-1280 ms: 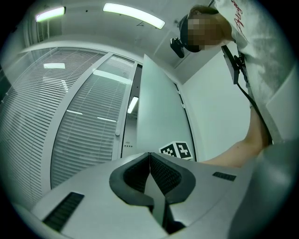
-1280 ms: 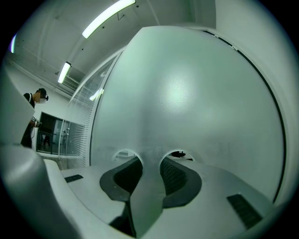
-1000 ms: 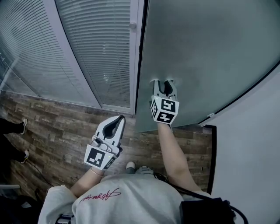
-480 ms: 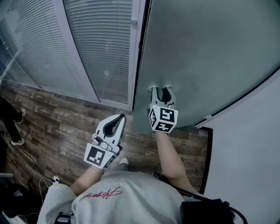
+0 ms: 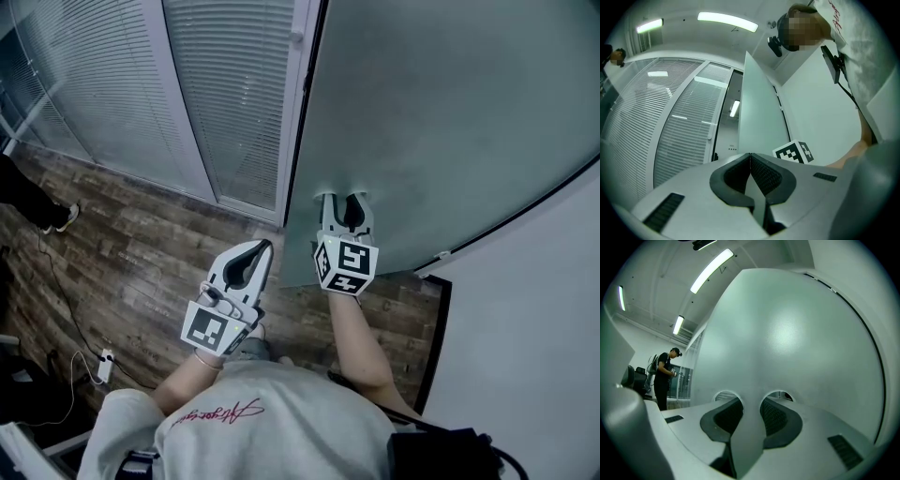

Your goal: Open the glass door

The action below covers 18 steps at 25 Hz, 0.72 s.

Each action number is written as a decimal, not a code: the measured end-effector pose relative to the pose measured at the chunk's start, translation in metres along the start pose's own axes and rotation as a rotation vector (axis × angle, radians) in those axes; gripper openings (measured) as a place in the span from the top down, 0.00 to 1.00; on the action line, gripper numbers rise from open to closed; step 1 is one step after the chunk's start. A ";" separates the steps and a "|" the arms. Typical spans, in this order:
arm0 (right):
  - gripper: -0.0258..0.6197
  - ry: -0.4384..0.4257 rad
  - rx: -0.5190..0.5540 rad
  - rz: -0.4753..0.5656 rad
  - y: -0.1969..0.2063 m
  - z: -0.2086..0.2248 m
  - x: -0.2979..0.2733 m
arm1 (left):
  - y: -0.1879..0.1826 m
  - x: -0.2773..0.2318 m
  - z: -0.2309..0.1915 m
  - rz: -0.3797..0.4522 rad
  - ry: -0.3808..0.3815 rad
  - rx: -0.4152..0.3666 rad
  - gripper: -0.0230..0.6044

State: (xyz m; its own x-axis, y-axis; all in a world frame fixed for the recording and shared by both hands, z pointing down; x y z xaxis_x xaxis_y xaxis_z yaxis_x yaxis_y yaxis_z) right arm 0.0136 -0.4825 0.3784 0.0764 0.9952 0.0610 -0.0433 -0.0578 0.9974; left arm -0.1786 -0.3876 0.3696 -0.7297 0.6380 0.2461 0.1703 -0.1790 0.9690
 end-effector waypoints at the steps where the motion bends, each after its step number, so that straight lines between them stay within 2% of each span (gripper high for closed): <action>1: 0.77 -0.006 -0.001 0.000 0.000 0.000 0.005 | -0.002 0.001 0.005 0.010 -0.010 0.001 0.94; 10: 0.77 -0.081 -0.005 0.004 -0.002 -0.001 0.047 | -0.012 0.024 0.044 0.034 -0.086 -0.011 0.94; 18: 0.77 -0.117 -0.003 0.006 -0.005 -0.003 0.082 | -0.018 0.049 0.067 0.031 -0.108 -0.025 0.94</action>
State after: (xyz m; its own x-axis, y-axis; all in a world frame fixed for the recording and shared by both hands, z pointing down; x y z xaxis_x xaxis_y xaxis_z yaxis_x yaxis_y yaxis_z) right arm 0.0173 -0.4005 0.3780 0.1915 0.9789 0.0715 -0.0472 -0.0635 0.9969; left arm -0.1728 -0.3028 0.3659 -0.6486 0.7084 0.2785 0.1743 -0.2179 0.9603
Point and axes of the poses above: the fingertips, and each gripper's own axes: x backward along the fingers, z to its right, y out of its underside, the point moved 6 cm from there along x, backward along the fingers, and after that the axes turned 2 degrees about -x, right-handed, at the moved point
